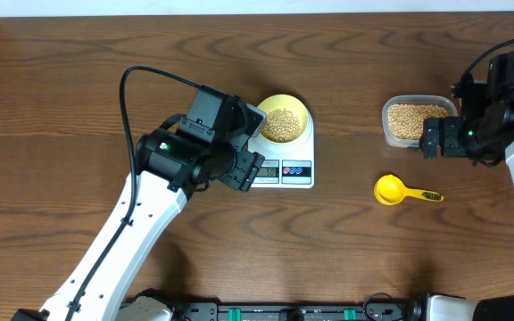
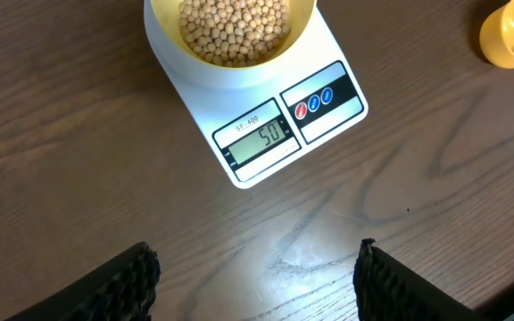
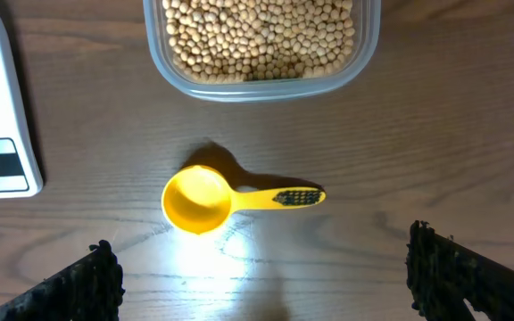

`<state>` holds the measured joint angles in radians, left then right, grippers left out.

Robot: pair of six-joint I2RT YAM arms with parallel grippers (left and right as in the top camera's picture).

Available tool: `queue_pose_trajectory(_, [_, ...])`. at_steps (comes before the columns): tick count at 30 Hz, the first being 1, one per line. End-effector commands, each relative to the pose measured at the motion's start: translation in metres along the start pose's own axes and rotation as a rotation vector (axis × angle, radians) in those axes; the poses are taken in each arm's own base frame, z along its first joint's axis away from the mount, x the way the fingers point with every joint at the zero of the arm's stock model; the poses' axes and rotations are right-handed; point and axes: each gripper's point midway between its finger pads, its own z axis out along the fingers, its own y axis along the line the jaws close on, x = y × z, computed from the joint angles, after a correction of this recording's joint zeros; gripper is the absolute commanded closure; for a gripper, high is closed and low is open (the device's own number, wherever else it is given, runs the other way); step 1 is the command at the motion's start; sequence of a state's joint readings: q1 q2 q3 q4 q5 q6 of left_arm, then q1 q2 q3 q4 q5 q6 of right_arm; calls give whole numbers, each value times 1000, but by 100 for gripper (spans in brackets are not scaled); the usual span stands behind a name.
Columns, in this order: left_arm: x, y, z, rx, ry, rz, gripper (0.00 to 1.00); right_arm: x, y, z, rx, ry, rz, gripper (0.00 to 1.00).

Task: Scoop item into bowl and weigh 50g on scale

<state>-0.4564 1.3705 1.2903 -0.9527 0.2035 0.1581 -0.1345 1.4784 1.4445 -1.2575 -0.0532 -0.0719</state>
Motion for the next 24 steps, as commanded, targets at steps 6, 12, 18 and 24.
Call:
queue_pose_trajectory(6, [-1,0,-5,-8,-17,13,27,1,1,-1,-9,2,37,1])
queue_pose_trajectory(12, [-1,0,-5,-8,-17,13,27,4,1,-1,-10,11,36,1])
queue_pose_trajectory(18, [-1,0,-5,-8,-17,13,27,4,1,-1,-9,14,37,1])
queue_pose_trajectory(24, [-1,0,-5,-8,-17,13,27,4,1,-1,-9,13,37,1])
